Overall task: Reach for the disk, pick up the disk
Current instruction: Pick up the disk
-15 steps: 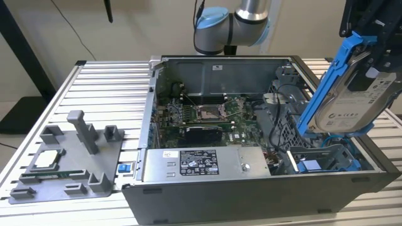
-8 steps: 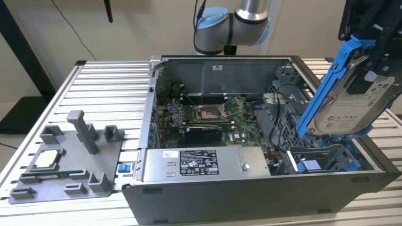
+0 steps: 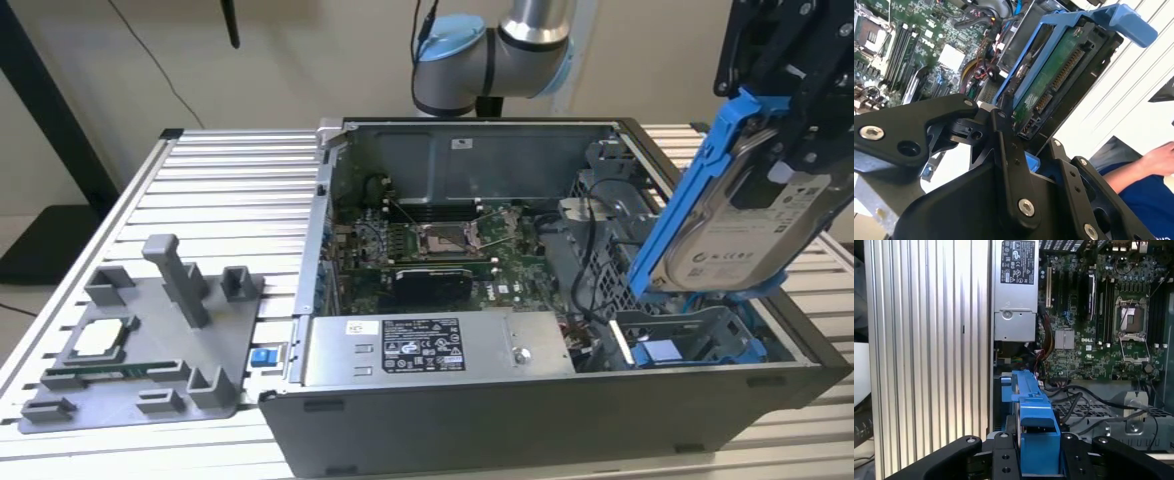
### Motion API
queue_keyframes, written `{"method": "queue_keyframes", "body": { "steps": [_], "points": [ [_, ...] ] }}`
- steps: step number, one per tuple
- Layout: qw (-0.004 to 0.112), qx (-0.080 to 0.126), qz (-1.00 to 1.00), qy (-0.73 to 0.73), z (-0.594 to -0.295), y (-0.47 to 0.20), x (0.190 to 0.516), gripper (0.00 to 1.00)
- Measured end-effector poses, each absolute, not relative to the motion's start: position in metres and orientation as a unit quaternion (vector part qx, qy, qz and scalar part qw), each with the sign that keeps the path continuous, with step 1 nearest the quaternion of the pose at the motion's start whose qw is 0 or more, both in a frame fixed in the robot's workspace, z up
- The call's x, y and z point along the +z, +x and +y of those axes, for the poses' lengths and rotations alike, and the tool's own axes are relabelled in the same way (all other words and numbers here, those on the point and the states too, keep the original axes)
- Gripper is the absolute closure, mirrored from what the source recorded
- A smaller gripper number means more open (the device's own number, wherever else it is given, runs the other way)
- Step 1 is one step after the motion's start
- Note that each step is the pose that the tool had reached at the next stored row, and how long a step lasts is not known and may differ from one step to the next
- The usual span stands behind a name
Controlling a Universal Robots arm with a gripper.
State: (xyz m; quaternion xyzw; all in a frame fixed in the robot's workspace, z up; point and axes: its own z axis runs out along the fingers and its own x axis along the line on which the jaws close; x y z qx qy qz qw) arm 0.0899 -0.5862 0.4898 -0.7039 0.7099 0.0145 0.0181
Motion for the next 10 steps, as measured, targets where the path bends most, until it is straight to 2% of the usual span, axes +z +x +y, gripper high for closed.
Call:
{"method": "queue_keyframes", "body": {
  "steps": [10],
  "points": [
    [0.018,0.014,0.71,-0.704,-0.588,0.103,0.478,1.0]
  ]
}}
